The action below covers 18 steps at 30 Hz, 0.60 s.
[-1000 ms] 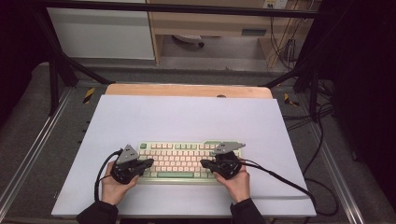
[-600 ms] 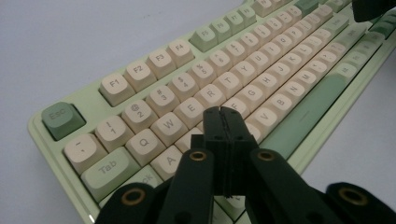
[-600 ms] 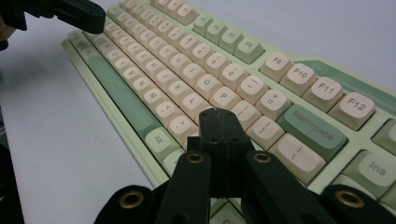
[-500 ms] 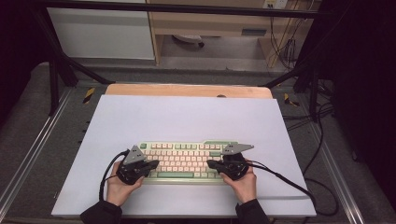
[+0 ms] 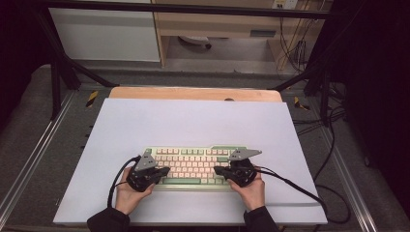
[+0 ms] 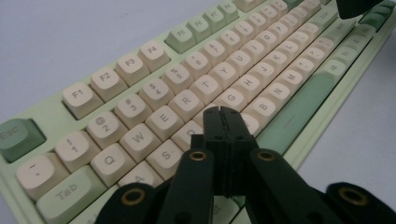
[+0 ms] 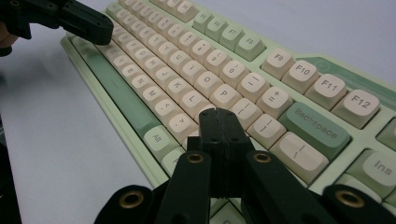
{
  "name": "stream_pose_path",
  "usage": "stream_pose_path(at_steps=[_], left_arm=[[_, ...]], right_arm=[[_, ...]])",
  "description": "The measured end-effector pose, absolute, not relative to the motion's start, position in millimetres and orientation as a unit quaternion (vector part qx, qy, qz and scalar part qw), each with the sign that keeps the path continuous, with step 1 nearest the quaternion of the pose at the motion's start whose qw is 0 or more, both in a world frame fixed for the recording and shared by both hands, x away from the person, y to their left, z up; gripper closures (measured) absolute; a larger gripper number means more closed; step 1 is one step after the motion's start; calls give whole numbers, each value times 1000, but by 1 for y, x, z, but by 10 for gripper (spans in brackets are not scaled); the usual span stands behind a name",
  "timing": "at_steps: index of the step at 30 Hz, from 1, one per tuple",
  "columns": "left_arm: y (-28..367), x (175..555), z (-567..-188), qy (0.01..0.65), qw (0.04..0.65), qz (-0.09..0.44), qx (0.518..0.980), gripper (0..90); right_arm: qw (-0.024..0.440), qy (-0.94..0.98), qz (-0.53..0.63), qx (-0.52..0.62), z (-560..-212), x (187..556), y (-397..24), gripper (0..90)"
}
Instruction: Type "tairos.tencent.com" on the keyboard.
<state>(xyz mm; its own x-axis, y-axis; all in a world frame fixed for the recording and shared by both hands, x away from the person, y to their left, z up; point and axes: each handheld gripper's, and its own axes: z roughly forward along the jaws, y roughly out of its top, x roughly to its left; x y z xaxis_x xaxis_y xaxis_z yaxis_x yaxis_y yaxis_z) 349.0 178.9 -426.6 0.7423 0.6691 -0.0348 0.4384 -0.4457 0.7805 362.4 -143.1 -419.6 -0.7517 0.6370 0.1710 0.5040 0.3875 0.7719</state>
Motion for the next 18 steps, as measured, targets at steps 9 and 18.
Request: stream_pose_path(at_steps=[9,18], left_arm=[[173,350,-430,326,403,138,844,896],[172,350,-433,325,398,139,846,897]], right_arm=[[79,828,436,343,-420,363,-144,900],[77,829,434,344,-420,363,-144,900]])
